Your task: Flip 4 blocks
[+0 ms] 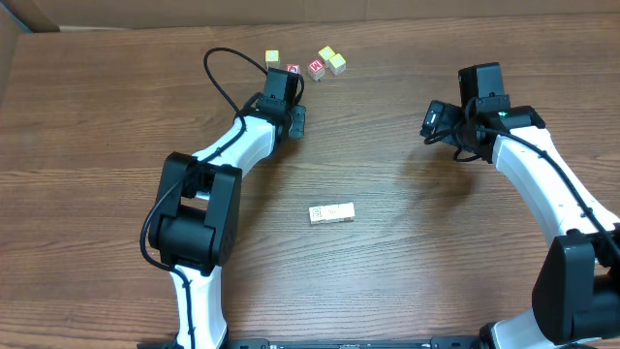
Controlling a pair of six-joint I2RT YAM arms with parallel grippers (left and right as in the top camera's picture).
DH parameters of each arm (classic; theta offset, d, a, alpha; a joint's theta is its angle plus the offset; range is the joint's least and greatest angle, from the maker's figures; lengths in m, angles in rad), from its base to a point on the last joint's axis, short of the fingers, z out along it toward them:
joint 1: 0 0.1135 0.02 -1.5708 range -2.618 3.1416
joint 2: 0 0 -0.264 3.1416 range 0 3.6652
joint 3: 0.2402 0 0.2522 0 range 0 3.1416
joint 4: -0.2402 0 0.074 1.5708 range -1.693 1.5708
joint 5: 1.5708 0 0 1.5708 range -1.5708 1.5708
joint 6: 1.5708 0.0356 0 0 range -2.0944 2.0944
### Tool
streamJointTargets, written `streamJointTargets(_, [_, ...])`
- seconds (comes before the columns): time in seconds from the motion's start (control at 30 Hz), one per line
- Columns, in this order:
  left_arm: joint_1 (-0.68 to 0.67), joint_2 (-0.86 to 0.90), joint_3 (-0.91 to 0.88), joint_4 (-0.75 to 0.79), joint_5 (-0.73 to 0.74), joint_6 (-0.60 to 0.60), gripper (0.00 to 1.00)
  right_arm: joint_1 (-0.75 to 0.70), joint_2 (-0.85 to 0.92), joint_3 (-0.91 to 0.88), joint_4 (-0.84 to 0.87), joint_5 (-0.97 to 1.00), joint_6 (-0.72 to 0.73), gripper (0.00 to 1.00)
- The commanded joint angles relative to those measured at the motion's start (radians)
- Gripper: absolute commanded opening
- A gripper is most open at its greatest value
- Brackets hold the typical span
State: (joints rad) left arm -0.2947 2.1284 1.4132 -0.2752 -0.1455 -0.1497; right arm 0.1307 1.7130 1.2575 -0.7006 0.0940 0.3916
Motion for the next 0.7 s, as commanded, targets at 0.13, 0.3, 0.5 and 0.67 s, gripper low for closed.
streamJointTargets(0.13, [-0.001, -0.236, 0.024, -0.212, 0.023, -0.061, 0.18, -0.002, -0.006, 0.01, 0.003, 0.01, -0.003, 1.0])
streamJointTargets(0.3, [-0.001, -0.406, 0.024, -0.473, 0.099, -0.178, 0.14, -0.002, -0.006, 0.01, 0.003, 0.01, -0.003, 1.0])
streamJointTargets(0.5, [-0.007, -0.529, 0.024, -0.809, 0.139, -0.304, 0.13, -0.002, -0.006, 0.01, 0.003, 0.01, -0.003, 1.0])
streamJointTargets(0.67, [-0.051, -0.529, -0.022, -0.909, 0.136, -0.327, 0.11, -0.002, -0.006, 0.01, 0.003, 0.01, -0.003, 1.0])
